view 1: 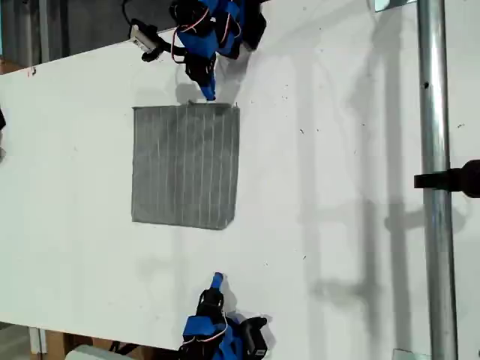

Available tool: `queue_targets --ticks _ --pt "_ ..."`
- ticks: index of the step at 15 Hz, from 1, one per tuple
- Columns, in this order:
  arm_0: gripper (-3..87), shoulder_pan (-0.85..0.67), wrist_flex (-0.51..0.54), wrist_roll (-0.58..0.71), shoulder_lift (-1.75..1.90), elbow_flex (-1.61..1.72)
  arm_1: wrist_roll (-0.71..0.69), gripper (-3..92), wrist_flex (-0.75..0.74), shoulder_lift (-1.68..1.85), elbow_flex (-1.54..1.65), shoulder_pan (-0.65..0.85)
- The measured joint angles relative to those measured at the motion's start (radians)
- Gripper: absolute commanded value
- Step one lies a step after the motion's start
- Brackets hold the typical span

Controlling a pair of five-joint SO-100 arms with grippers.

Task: Grasp corners of a towel and fold twice.

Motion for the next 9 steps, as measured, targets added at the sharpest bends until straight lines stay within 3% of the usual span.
queue_targets --ticks 1,3,9 --pt "-2.9 0.012 -0.008 -0.009 0.000 0.000 0.018 -0.2 0.000 -0.017 -0.005 -0.006" --pt "-2.9 0.101 -0.040 -0.209 0.000 0.000 0.064 -0.2 0.012 -0.249 -0.103 -0.236" --pt "-2.9 0.110 -0.044 -0.255 0.000 0.000 0.074 -0.2 0.043 -0.362 -0.232 -0.295"
